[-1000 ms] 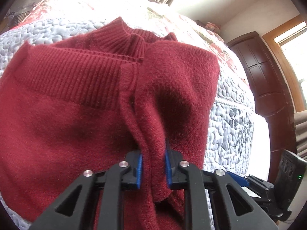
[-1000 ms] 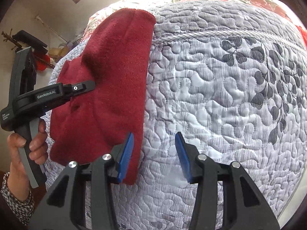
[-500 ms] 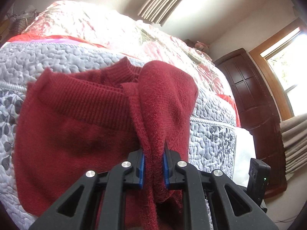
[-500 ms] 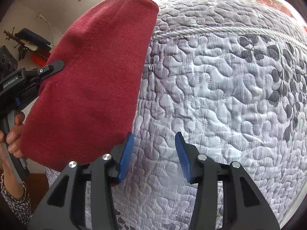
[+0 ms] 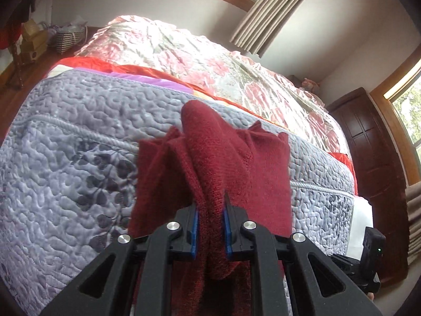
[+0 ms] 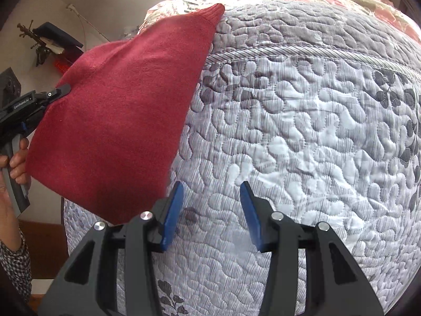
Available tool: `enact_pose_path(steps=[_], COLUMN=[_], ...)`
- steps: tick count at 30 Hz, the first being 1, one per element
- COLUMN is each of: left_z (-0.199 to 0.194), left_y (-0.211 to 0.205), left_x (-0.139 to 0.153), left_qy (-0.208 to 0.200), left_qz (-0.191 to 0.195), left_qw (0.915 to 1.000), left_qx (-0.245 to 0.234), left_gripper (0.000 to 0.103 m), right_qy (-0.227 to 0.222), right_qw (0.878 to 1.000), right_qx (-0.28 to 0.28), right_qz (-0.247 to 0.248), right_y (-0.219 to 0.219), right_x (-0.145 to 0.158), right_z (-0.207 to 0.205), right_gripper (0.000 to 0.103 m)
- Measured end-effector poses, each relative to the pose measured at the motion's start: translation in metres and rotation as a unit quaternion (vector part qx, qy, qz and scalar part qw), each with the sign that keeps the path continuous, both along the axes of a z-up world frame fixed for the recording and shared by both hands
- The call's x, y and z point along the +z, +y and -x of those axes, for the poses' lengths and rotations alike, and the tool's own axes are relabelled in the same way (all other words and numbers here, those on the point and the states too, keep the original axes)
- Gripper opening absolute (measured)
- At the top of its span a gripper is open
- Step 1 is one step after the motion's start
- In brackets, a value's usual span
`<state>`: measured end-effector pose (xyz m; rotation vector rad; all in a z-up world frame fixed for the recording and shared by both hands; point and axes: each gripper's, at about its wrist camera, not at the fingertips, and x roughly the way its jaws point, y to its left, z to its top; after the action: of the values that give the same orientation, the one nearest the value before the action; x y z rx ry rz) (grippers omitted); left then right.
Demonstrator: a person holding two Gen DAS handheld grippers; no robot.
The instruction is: Fold small clothes
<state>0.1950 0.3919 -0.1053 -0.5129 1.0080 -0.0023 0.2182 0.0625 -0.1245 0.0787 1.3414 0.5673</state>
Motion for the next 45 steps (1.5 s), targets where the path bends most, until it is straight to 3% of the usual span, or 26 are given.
enact_pose_path(steps=[3, 9, 12, 15, 17, 20, 22, 25, 30, 32, 33, 34, 35, 37, 41, 45], left_z=[0.003, 0.009, 0.011, 0.011, 0.012, 0.026, 0.04, 0.066, 0.078, 0.078, 0.078, 0.077, 0.075, 0.076, 0.085, 0.082], left_y=[0.019, 0.029, 0.025, 0.026, 0.027, 0.027, 0.024, 0.012, -0.009, -0.015, -0.016, -0.017, -0.016, -0.009, 0.019, 0.018], left_x=[-0.022, -0.073, -0.084, -0.084, -0.078, -0.059, -0.045, -0.033, -0.047, -0.057, -0.062, -0.067, -0.073, -0.075, -0.059, -0.079], left_qy=[0.021, 0.064, 0.067, 0.069, 0.073, 0.065, 0.059, 0.052, 0.078, 0.087, 0.089, 0.096, 0.105, 0.106, 0.07, 0.099], left_qz=[-0.002, 0.037, 0.025, 0.03, 0.017, -0.012, -0.016, -0.027, -0.036, -0.034, -0.026, -0.021, -0.019, -0.008, -0.008, -0.016], left_qw=[0.9996, 0.9968, 0.9971, 0.9969, 0.9969, 0.9977, 0.9981, 0.9982, 0.9955, 0.9947, 0.9946, 0.9939, 0.993, 0.9936, 0.9975, 0.9949], left_qx=[0.017, 0.032, 0.025, 0.024, 0.022, 0.015, 0.005, -0.014, -0.04, -0.043, -0.046, -0.051, -0.05, -0.037, 0.001, -0.011], left_gripper=[0.015, 0.015, 0.016, 0.018, 0.026, 0.039, 0.057, 0.063, 0.063, 0.059, 0.043, 0.015, 0.006, 0.006, 0.006, 0.006], right_qy=[0.002, 0.002, 0.001, 0.002, 0.003, 0.001, -0.003, -0.004, 0.0, 0.007, 0.009, 0.009, 0.009, 0.01, 0.011, 0.035], right_qw=[1.0, 1.0, 0.999, 0.999, 0.999, 0.999, 0.999, 0.998, 0.998, 0.998, 0.998, 0.998, 0.998, 0.998, 0.998, 0.997], right_qx=[0.008, 0.026, 0.033, 0.037, 0.04, 0.047, 0.051, 0.059, 0.063, 0.059, 0.058, 0.058, 0.058, 0.057, 0.056, 0.058], right_qz=[0.002, 0.008, 0.013, 0.013, 0.011, 0.008, 0.004, 0.002, 0.007, 0.005, 0.004, 0.006, 0.009, 0.011, -0.003, -0.023], right_y=[0.009, 0.025, 0.035, 0.044, 0.051, 0.061, 0.066, 0.076, 0.087, 0.089, 0.09, 0.091, 0.092, 0.095, 0.093, 0.095], right_x=[-0.001, -0.004, -0.005, -0.005, -0.005, -0.004, 0.0, 0.0, -0.006, -0.011, -0.012, -0.014, -0.016, -0.019, -0.017, -0.026], right_z=[0.0, 0.005, 0.006, 0.008, 0.009, 0.008, 0.012, 0.018, 0.026, 0.03, 0.031, 0.034, 0.037, 0.042, 0.048, 0.047], right_gripper=[0.046, 0.046, 0.046, 0.046, 0.046, 0.047, 0.049, 0.05, 0.05, 0.05, 0.051, 0.051, 0.051, 0.051, 0.051, 0.053])
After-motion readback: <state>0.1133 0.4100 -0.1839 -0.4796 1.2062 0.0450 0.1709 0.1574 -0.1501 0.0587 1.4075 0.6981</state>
